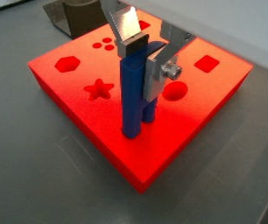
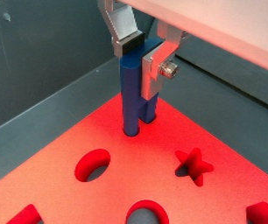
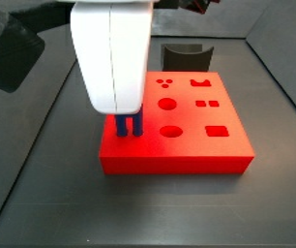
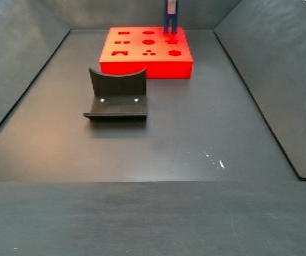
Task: Insert the square-circle object.
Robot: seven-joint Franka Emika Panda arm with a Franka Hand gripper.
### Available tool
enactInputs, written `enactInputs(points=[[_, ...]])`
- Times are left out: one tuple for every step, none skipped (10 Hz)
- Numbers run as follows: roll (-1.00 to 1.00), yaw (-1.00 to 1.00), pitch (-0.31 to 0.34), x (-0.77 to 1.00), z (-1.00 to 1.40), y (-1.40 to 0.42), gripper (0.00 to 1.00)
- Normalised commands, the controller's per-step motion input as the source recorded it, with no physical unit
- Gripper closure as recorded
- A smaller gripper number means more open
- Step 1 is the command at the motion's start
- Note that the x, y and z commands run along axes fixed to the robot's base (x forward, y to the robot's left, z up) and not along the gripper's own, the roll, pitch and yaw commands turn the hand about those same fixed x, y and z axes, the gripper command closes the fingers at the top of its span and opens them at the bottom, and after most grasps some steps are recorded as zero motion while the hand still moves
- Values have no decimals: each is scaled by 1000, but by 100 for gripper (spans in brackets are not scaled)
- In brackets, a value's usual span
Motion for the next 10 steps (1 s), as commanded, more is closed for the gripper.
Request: enactInputs(points=[[0,-6,0,51,-609,0,100],[59,-126,0,137,-834,0,100],[63,-163,0,209,-909,-37,100],[109,-163,27,226,-949,-74,100],[133,-166,126,217,-871,-54,100],[111,-163,137,200,-860,-63,100],[83,-177,153,129,-834,-60,100],[73,-189,139,17,-851,-23,100],[104,-137,151,0,-766,0,100],[134,-134,136,-377,-609,126,100]])
